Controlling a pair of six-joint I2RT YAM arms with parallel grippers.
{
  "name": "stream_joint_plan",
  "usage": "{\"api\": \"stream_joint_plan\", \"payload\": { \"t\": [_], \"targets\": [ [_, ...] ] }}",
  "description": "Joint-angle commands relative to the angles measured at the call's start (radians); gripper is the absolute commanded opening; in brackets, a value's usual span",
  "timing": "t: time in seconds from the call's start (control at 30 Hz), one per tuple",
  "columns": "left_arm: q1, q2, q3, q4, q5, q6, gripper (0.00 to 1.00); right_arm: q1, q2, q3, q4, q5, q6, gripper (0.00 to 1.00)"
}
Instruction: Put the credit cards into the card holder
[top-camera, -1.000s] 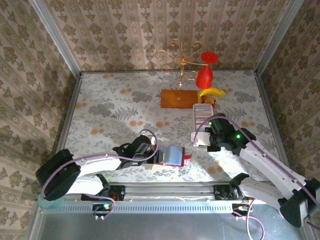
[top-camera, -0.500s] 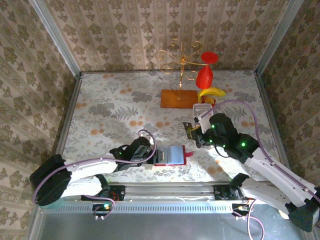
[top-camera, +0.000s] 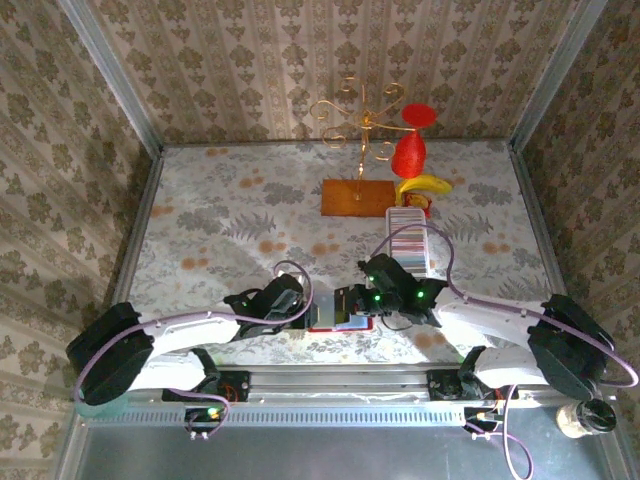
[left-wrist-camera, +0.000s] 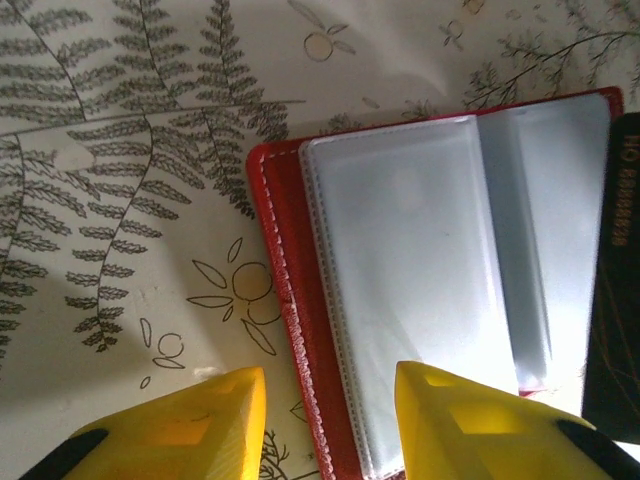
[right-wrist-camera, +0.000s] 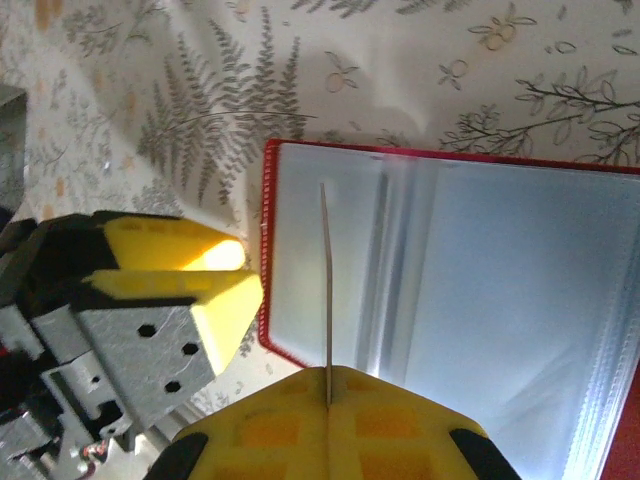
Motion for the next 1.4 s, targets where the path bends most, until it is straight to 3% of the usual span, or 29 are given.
{"api": "stream_joint_plan", "payload": {
  "t": [0.0,0.67,1.0,1.37],
  "targets": [
    [0.003,0.019,0.032,-0.001,0.009,0.006,0.38,0.002,0.025,-0.025,0.085,0.022,0.072,0.0],
    [0.003,0.052,0.031,0.002,0.016,0.007,0.29,-0.007,0.05,-0.043,0.077,0.093,0.047,0.0],
    [0.0,0.057,0.031,-0.003,0.015,0.006,0.24,-0.006,0.13,-0.036,0.164,0.039,0.079,0.0],
    [-0.006,0.078,0.029,0.007,0.018,0.003,0.2,-0.004,0.115,-0.078,0.241,0.017,0.135,0.0]
  ]
}}
